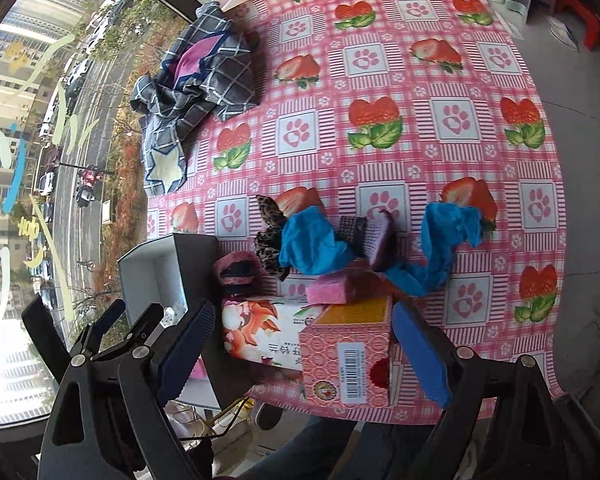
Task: Organize soft objects
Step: 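Move both tools back toward the remaining soft items on the table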
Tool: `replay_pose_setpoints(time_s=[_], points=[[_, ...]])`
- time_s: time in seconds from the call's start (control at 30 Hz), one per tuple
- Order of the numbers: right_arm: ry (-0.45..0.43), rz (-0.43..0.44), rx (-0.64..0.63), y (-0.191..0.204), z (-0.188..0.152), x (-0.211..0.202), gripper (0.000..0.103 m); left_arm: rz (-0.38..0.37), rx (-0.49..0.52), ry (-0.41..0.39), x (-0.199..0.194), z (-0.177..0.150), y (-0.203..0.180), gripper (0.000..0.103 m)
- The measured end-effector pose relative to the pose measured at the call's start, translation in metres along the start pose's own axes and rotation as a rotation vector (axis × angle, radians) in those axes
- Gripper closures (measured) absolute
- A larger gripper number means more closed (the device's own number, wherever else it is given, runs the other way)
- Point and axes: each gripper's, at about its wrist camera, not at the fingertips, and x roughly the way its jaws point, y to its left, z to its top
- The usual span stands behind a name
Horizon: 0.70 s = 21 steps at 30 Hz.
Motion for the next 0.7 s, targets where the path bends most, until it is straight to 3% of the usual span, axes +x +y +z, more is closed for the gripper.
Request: replay_pose_setpoints(time_s=[0.1,0.23,0.43,0.7], points=[[0.021,-0.008,0.072,-0.04,-0.006,0.006,0.012,0.1,0.097,0.037,0.025,0.008,-0.024,0.0],[0.065,-0.023,0.126,-0.078,-0.011,0.02,0.012,0.142,0.174,0.103,0.057,0.022,-0.043,0.0],[0.124,-0.034,0.163,-0.11,-0.012,0.044,0.012,0.162,0.217,0.187,0.094,0.044,-0.058,0.0],[0.168,-0.02,0.156,-0.121,-0.004,0.074,0.012,0.104,0.214,0.334,0.14,0.064,-0.065,0.0]])
